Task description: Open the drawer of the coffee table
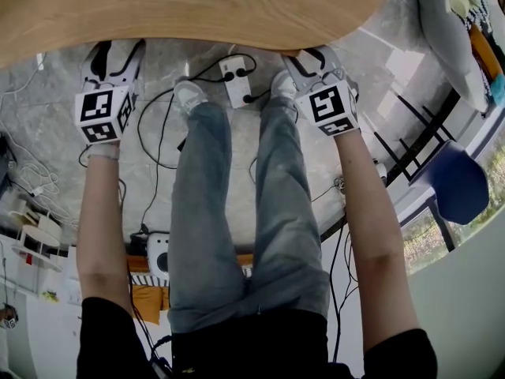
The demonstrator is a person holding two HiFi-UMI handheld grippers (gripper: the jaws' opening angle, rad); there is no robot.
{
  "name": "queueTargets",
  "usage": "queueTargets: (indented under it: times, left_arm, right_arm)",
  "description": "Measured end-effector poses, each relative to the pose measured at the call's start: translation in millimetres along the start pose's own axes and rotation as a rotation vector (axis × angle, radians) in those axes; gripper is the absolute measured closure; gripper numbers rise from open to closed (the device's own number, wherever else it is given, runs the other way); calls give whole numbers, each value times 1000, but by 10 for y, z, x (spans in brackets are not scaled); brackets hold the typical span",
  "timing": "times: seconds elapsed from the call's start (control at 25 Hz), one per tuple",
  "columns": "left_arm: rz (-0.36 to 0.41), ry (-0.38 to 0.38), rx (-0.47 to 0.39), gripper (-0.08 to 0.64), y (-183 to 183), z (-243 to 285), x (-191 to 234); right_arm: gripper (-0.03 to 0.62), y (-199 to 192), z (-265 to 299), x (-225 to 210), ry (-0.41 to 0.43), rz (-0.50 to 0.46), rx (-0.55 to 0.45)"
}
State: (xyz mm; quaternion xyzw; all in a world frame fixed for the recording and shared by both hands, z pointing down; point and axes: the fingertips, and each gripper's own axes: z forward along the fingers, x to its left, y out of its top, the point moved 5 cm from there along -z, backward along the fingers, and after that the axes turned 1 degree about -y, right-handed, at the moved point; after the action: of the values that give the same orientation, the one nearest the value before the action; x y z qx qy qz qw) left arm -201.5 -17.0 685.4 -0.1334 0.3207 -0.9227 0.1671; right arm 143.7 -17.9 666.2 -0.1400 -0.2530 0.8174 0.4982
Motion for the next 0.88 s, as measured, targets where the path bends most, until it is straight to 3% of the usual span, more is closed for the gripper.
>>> queueTargets:
  times: [0.28,0.88]
  left_arm:
    - [-83,92,15,275,-55,-52,258]
    - [0,97,33,275,-1,-124,332]
  right_arm:
    - [489,4,6,13,-11,34,0]
    - [477,-5,43,30,-36,76,7]
